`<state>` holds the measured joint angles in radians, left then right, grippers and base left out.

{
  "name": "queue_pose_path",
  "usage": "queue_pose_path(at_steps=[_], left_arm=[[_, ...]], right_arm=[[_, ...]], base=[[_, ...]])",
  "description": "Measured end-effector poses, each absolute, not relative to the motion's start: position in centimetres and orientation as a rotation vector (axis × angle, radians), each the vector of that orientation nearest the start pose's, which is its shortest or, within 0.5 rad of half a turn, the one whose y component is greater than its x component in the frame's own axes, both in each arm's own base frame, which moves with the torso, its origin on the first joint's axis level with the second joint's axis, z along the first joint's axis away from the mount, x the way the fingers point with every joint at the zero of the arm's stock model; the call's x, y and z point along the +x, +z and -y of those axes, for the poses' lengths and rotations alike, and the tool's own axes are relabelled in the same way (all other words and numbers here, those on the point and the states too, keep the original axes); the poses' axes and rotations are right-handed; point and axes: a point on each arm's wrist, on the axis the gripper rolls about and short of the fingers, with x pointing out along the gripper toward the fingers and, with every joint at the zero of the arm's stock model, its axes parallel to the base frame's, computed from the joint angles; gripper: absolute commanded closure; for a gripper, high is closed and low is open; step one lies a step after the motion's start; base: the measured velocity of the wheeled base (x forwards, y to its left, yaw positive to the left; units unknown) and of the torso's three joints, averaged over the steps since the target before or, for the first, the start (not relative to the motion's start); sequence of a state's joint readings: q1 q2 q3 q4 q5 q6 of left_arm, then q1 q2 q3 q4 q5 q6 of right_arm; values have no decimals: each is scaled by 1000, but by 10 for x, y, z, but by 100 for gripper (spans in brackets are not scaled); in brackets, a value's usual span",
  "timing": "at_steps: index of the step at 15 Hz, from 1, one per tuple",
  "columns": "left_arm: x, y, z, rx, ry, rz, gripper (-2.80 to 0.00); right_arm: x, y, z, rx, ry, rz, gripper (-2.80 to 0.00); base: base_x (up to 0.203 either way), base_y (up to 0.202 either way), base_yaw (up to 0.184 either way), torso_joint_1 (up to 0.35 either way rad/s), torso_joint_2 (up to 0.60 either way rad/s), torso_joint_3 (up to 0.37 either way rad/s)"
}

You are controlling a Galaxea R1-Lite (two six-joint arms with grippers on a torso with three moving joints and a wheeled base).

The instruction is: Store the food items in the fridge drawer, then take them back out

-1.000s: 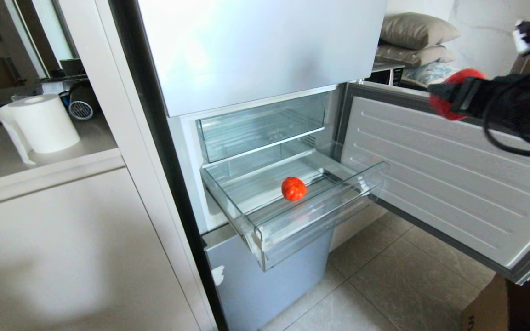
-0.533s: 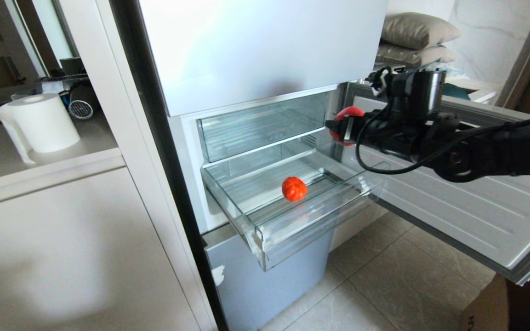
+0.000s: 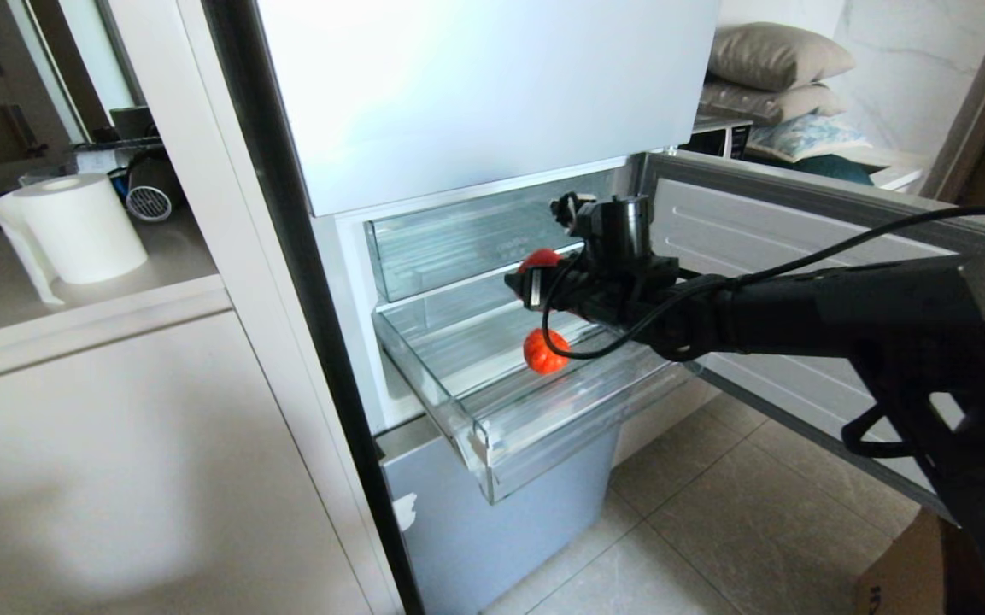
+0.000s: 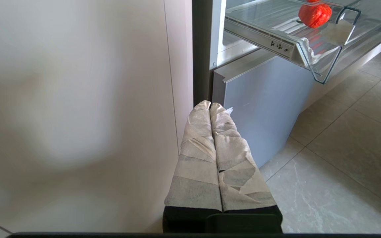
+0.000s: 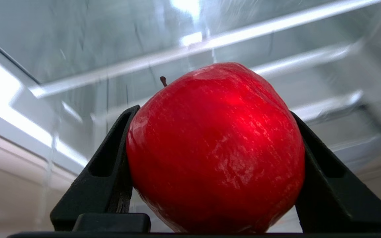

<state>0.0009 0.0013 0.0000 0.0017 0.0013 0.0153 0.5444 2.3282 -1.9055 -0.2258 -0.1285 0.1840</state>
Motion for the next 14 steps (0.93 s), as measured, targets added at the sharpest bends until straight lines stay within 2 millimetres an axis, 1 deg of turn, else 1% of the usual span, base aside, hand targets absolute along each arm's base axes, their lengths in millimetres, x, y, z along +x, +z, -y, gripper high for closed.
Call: queue_pose_path(at_steps=[5,8,11,12,14], left_arm=[[-23,75,0,15,2,-3,0],[-23,75,0,15,2,-3,0],[-23,75,0,15,3,-3,0],[-23,75,0,15,3,-3,0],[-23,75,0,15,2,-3,0]], right_arm=[[429,154,-284,75,433,-306,0],[433,134,-290,60,437,-341,0],[435,119,-293,50,437,-365,0],[436,117,-293,48,437,-368,-280],[437,114,-294,48,437,-371,-280]], base=[[0,0,0,0,0,0],[0,0,0,0,0,0],[0,0,0,0,0,0],[0,0,0,0,0,0],[0,0,0,0,0,0]])
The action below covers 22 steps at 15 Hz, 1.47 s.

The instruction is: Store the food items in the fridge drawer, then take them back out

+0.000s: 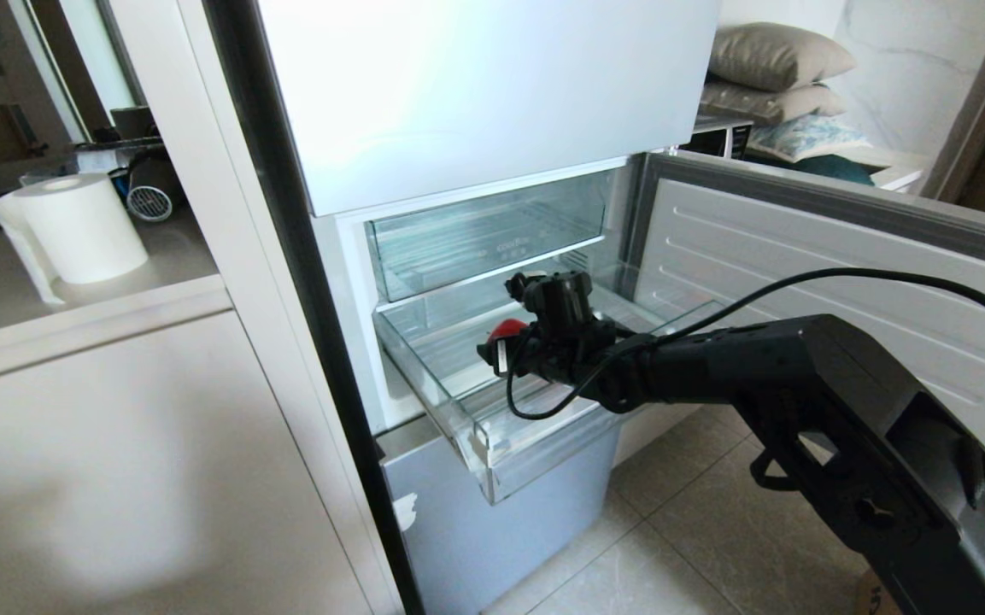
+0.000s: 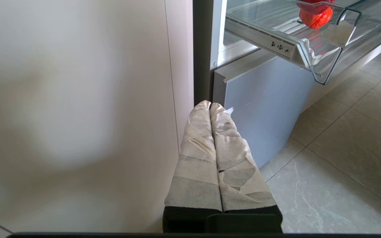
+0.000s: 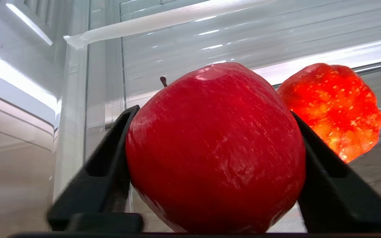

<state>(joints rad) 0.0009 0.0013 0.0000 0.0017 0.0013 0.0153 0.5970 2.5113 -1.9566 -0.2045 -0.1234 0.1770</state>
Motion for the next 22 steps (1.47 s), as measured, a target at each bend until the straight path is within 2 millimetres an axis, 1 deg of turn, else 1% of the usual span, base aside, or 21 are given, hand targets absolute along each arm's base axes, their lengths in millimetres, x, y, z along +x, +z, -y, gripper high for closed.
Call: queue_pose_path(at_steps=[7,9,10,12,13,15,17,19,22], left_arm=[[-23,75,0,15,3,-3,0],[-23,75,0,15,2,-3,0],[-23,75,0,15,2,-3,0],[-23,75,0,15,2,-3,0],[-23,75,0,15,2,-3,0],[-23,75,0,15,3,-3,0],[-23,75,0,15,3,-3,0],[-23,75,0,15,3,-3,0],[-23,75,0,15,2,-3,0]], right_arm=[[438,114,-294,55,437,-362,-280],[437,119,-293,62,432,-351,-280],[436,127,-292,70,430,-335,0],[431,151,-287,86,408,-290,0],[426,168,-282,93,387,-262,0],[410,196,-268,98,355,-243,0],[385,207,-254,79,329,-283,0],[354,214,-236,74,283,-336,0],[302,216,-206,76,236,-445,0]], base=[[0,0,0,0,0,0],[0,0,0,0,0,0],[0,0,0,0,0,0],[0,0,0,0,0,0],[0,0,0,0,0,0],[0,0,0,0,0,0],[0,0,0,0,0,0],[0,0,0,0,0,0],[0,0,0,0,0,0]])
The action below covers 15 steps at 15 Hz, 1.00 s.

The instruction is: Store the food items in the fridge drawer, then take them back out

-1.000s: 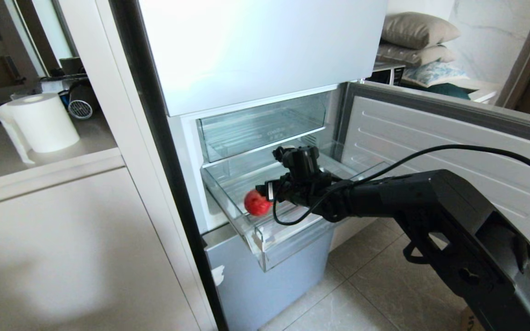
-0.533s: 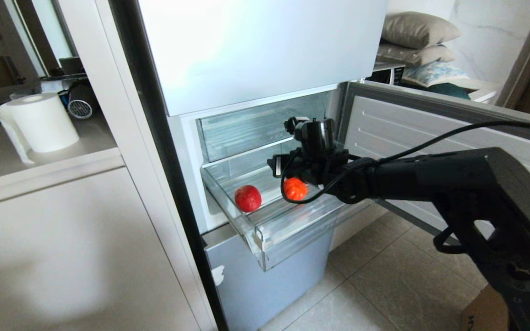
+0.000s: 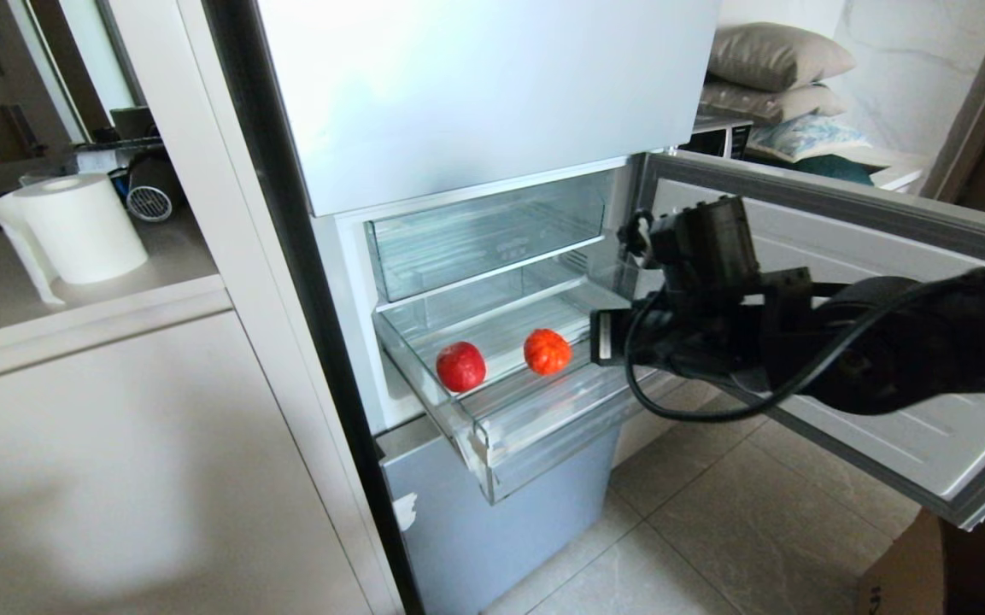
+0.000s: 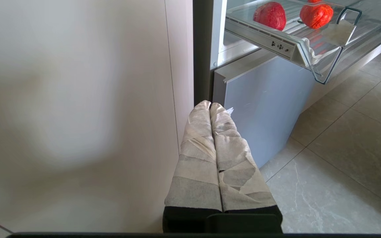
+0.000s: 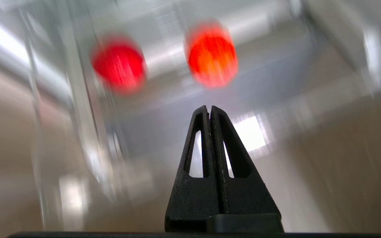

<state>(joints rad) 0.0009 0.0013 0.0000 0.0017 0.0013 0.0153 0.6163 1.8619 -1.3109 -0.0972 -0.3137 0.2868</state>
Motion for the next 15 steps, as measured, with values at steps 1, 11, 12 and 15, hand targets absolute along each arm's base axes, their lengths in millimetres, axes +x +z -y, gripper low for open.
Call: queue_pose_path(at_steps=[1,11,12,15], left_arm=[[-23,75,0,15,2,-3,0],[-23,75,0,15,2,-3,0],[-23,75,0,15,2,-3,0],[-23,75,0,15,2,-3,0]], right_arm=[[286,216,-195,79,225,-480,0],[255,161,-174,76,335,-690,0],[264,153,-180,80,340,-674,0],[291,125,-197,81,340,-670,0]], base=[[0,0,0,0,0,0],[0,0,0,0,0,0],[0,0,0,0,0,0],[0,0,0,0,0,0]])
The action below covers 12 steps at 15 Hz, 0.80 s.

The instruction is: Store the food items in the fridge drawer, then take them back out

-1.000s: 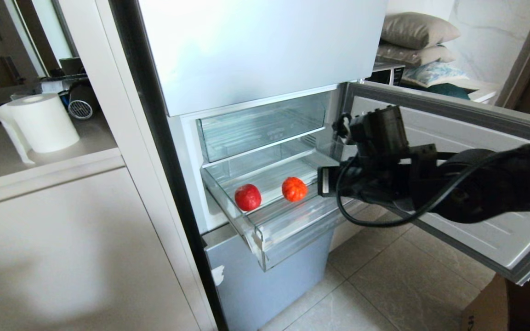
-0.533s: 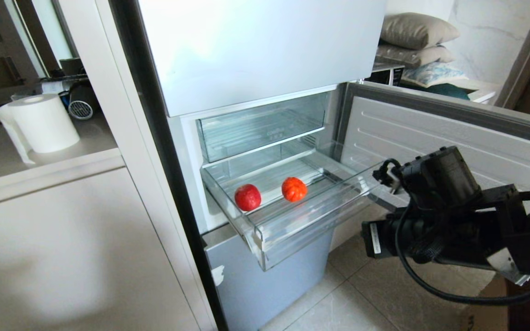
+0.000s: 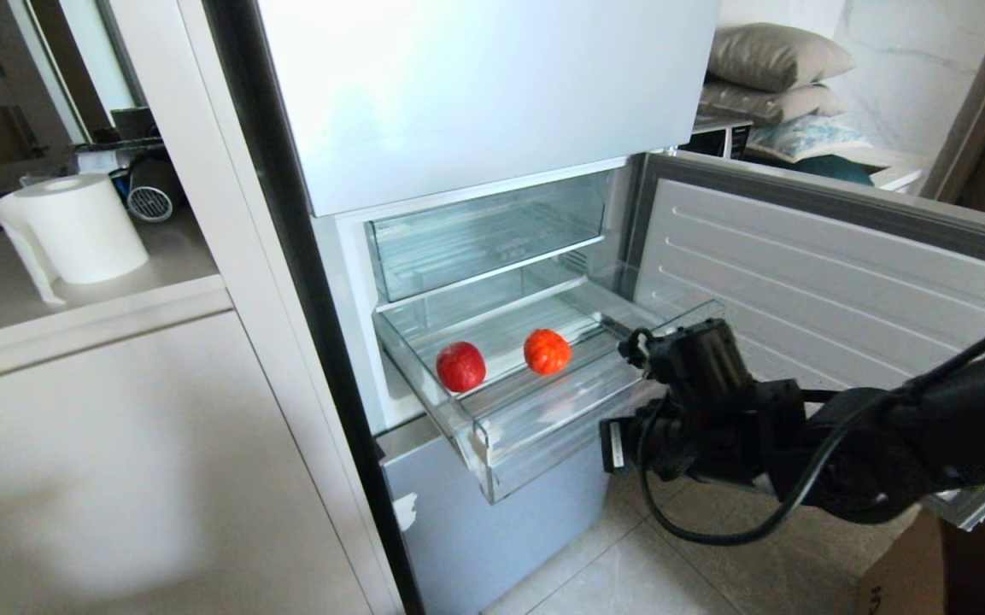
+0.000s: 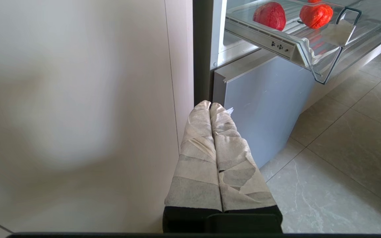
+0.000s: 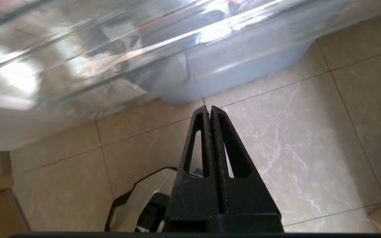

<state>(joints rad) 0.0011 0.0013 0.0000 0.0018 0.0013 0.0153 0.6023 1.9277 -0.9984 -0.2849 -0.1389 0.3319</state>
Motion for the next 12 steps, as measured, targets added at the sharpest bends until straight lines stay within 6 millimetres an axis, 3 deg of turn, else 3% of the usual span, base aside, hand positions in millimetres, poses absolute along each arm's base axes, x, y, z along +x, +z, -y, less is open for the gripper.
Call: queue_pose_path(at_steps=[5,12], left_arm=[[-23,75,0,15,3,-3,0],[-23,75,0,15,2,-3,0]], right_arm=[[333,95,-220,83,331,-662,0],[392,87,-259,145,340,-507,0]], base=[[0,0,0,0,0,0],[0,0,0,0,0,0]])
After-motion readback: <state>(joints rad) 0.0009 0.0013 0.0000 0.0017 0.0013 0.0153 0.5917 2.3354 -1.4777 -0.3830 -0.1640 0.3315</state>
